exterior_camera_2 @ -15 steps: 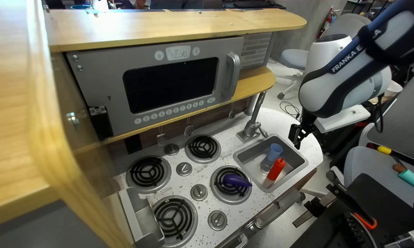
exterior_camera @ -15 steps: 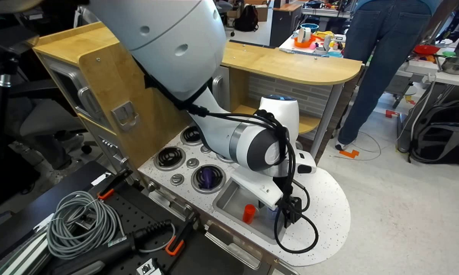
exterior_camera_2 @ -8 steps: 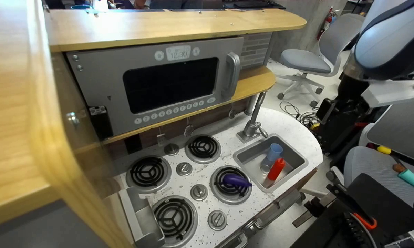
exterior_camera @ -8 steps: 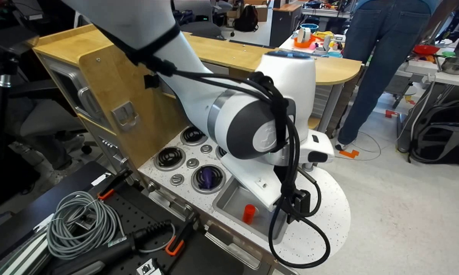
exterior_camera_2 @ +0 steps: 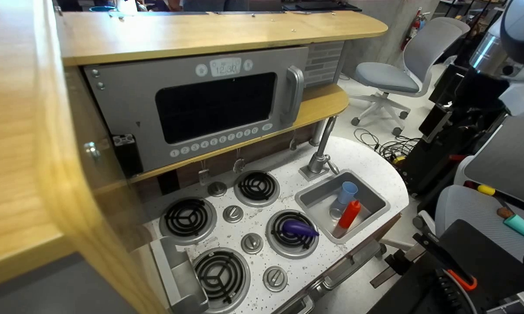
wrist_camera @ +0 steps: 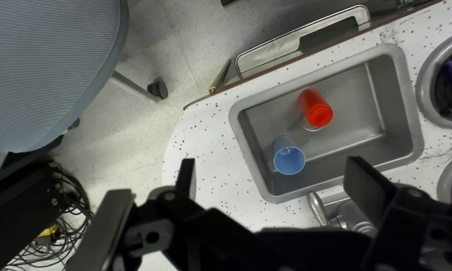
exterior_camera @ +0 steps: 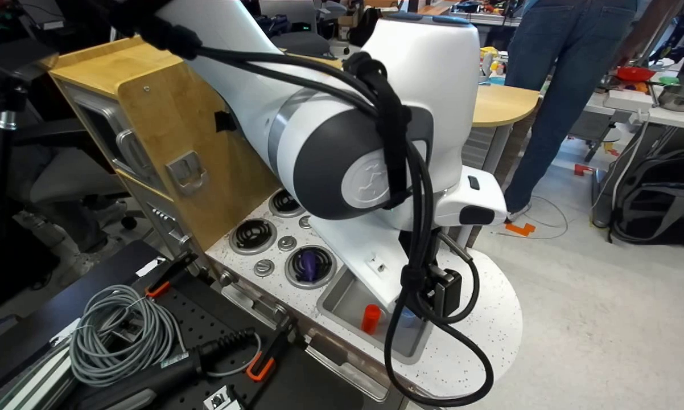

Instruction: Put the blue cup in the sink

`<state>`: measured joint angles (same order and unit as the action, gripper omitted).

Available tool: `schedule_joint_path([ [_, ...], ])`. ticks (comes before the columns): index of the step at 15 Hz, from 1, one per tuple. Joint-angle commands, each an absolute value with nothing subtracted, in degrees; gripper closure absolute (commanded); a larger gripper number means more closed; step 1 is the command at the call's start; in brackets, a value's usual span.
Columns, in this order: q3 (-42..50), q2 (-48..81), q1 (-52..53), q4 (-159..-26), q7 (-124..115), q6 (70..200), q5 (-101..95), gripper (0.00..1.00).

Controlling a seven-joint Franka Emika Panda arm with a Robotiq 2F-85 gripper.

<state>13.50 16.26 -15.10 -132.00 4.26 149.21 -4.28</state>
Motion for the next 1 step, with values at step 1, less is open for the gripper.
schedule_joint_path([
  [1,13.6,16.2,-14.9,-132.0,4.3,149.1,-4.2,0.0],
])
